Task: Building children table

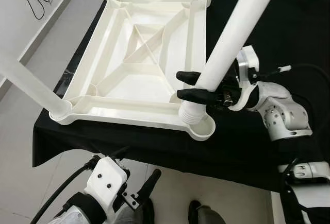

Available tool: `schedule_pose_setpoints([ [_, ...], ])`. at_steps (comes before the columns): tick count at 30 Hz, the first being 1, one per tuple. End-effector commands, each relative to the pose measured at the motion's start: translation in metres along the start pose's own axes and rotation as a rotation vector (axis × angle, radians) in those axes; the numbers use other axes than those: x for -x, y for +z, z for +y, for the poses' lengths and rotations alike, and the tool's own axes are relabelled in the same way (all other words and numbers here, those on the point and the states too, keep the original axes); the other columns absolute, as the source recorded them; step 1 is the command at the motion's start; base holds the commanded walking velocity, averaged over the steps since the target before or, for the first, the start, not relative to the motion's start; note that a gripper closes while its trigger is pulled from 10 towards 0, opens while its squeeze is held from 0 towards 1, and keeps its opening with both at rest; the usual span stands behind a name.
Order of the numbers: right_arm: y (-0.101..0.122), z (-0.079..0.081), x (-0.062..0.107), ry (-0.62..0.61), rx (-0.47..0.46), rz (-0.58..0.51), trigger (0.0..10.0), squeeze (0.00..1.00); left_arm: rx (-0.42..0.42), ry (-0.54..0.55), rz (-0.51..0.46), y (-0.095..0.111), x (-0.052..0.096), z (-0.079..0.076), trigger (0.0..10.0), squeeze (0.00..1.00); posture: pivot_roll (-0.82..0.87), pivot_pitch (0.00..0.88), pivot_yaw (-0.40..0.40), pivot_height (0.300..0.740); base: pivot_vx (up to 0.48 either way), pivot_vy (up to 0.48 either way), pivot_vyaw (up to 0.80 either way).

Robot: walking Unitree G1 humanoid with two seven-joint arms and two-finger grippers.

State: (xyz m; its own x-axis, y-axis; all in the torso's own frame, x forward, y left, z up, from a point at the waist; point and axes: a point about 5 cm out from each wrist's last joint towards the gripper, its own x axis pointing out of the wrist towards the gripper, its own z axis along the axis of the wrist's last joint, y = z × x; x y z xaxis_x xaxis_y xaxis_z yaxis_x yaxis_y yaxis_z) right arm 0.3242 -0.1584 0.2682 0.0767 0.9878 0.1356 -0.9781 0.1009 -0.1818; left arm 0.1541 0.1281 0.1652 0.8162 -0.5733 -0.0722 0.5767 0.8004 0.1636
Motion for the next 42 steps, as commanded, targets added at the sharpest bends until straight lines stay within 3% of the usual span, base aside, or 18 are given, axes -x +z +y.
schedule_pose_setpoints([
  [1, -0.007, 0.005, 0.004, 0.028, -0.033, 0.024, 10.0, 0.0, 0.006, -0.003, 0.005, 0.0, 0.004, -0.001, 10.0, 0.0, 0.09, 0.385, 0.062, 0.74, 0.0, 0.0, 0.0],
  [12, -0.008, 0.017, 0.002, 0.135, -0.018, 0.079, 10.0, 0.0, -0.009, -0.007, 0.001, 0.0, 0.004, 0.001, 10.0, 0.0, 0.1, 0.382, 0.071, 0.74, 0.0, 0.0, 0.0],
  [16, -0.015, 0.018, -0.002, 0.144, 0.023, 0.149, 10.0, 0.0, -0.008, -0.005, 0.0, -0.001, 0.003, 0.002, 10.0, 0.0, 0.09, 0.379, 0.071, 0.74, 0.0, 0.0, 0.0],
  [24, -0.025, 0.013, -0.007, 0.101, 0.065, 0.216, 10.0, 0.0, -0.003, -0.01, -0.004, -0.002, 0.002, 0.002, 10.0, 0.0, 0.09, 0.362, 0.066, 0.74, 0.0, 0.0, 0.0],
  [36, -0.027, 0.013, -0.007, 0.155, 0.059, 0.25, 10.0, 0.0, -0.002, -0.016, -0.009, -0.003, 0.0, 0.001, 10.0, 0.0, 0.09, 0.349, 0.059, 0.74, 0.0, 0.0, 0.0],
  [42, -0.034, 0.028, -0.014, 0.335, 0.099, 0.37, 10.0, 0.0, -0.002, -0.014, -0.009, -0.003, 0.0, 0.002, 10.0, 0.0, 0.09, 0.35, 0.062, 0.74, 0.0, 0.0, 0.0],
])
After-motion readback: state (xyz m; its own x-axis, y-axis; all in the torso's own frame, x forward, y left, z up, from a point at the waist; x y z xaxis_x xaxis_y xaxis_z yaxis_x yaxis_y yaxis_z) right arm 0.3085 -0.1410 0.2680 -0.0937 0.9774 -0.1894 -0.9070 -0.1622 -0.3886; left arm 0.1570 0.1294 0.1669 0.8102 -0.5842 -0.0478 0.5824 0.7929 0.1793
